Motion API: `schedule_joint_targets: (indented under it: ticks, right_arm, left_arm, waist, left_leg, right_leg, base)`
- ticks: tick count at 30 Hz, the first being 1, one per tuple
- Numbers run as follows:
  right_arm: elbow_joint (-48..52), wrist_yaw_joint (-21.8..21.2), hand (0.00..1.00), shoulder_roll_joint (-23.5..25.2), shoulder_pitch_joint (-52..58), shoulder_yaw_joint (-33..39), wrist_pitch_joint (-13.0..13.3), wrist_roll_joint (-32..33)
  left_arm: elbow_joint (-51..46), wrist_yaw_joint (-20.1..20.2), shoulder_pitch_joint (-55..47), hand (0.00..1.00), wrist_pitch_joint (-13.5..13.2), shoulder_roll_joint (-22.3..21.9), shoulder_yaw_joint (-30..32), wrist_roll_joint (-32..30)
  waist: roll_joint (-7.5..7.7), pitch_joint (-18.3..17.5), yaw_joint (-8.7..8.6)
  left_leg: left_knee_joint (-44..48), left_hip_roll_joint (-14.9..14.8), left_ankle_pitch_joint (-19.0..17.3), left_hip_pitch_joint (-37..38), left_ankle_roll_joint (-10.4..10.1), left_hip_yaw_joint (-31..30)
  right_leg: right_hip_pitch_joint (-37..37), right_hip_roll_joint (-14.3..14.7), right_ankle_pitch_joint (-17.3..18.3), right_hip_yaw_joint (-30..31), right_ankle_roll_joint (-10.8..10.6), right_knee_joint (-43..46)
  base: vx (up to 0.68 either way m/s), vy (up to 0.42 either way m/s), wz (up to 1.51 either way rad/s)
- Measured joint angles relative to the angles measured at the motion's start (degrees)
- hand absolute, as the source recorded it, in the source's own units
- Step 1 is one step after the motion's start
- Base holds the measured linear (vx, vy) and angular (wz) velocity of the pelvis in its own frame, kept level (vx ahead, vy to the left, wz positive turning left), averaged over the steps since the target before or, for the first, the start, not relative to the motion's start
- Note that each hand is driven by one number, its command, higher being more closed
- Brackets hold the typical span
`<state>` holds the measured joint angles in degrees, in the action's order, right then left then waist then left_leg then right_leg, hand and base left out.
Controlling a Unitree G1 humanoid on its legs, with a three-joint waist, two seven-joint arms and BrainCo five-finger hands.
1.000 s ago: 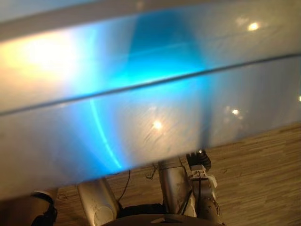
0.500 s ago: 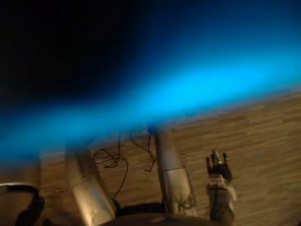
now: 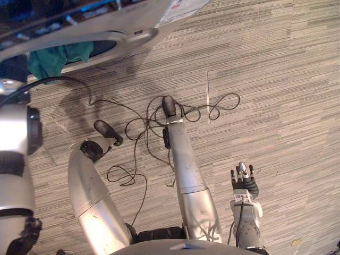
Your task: Pick up the laundry basket with both hands and put the clothes into the washing machine.
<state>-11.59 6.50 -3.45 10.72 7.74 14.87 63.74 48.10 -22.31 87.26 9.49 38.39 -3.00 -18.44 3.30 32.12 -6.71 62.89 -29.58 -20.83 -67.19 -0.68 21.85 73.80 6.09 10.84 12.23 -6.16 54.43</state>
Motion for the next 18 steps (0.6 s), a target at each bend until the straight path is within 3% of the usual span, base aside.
schedule_joint_targets:
  ticks: [1, 3, 5, 6, 10, 15, 18]
  right_arm:
    - [0.6, 0.9, 0.0, 1.4, 0.0, 0.0, -0.1, -0.4]
    - [1.7, 3.1, 0.0, 4.1, -0.1, -0.1, -0.8, -1.1]
    - [1.8, 4.9, 0.0, 5.4, -0.1, -0.4, -1.5, -1.2]
    - [1.7, 5.7, 0.0, 5.9, -0.1, -0.4, -1.9, -1.2]
    - [1.8, 6.6, 0.0, 5.9, 0.0, -0.9, -3.3, -1.2]
    - [1.8, 6.5, 0.0, 5.7, 0.0, -3.0, -4.2, -1.3]
    - [1.7, 6.5, 0.0, 5.7, 0.0, -3.2, -4.8, -2.0]
  left_arm:
    - [0.2, -2.3, -0.3, 0.0, -2.7, -2.4, 3.0, 19.2]
    - [-1.4, -4.4, -2.3, 0.0, -9.0, -6.6, 7.8, 51.0]
    - [-5.0, -4.5, -5.2, 0.0, -13.4, -8.4, 11.0, 69.4]
    - [-6.4, -4.4, -7.0, 0.0, -15.1, -8.7, 12.9, 75.7]
    - [-7.5, -4.3, -11.3, 0.0, -16.5, -8.8, 15.5, 80.4]
    - [-10.8, -3.0, -15.2, 0.0, -16.2, -9.8, 15.3, 80.6]
    - [-16.0, -3.1, -18.5, 0.0, -19.1, -12.7, 15.4, 84.5]
  waist:
    - [0.0, 0.0, 0.05]
    - [0.0, 0.0, -0.12]
    - [0.0, 0.0, -0.39]
    - [0.0, 0.0, -0.5]
    - [0.0, 0.0, -0.3]
    - [-0.02, 0.0, -0.06]
    - [-0.04, 0.0, 0.36]
  left_leg:
    - [-0.1, 0.2, 0.1, 0.0, 0.2, 0.0]
    - [-0.2, 0.8, 0.3, 0.0, 0.5, -0.2]
    - [-0.2, 1.0, 0.4, 0.0, 0.6, -0.2]
    - [-0.2, 1.0, 0.4, 0.1, 0.6, -0.3]
    - [-0.2, 0.9, 0.5, 0.4, 0.5, -0.3]
    - [-0.5, 0.9, 0.5, 1.9, 0.4, -0.8]
    - [-2.1, 1.4, 1.2, 3.1, 0.4, -0.8]
  right_leg:
    - [-0.2, -0.2, -0.2, 0.0, -0.2, -0.3]
    - [-0.5, -0.7, -0.2, 0.0, -0.2, -0.4]
    - [-0.6, -0.8, -0.3, 0.0, -0.3, -0.5]
    - [-0.7, -0.8, -0.3, 0.0, -0.3, -0.5]
    - [-0.9, -0.7, -0.4, 0.0, -0.2, -0.3]
    - [-2.9, -0.8, -0.4, -0.4, -0.2, -1.0]
    - [-4.5, -0.9, -0.7, -0.6, 0.1, -2.5]
  base:
    - [0.01, 0.082, 0.09]
    - [0.01, 0.081, 0.11]
    - [0.02, 0.078, 0.04]
    - [0.03, 0.073, -0.01]
    - [0.03, 0.046, 0.0]
    - [0.03, 0.055, 0.02]
    - [0.04, 0.063, 0.05]
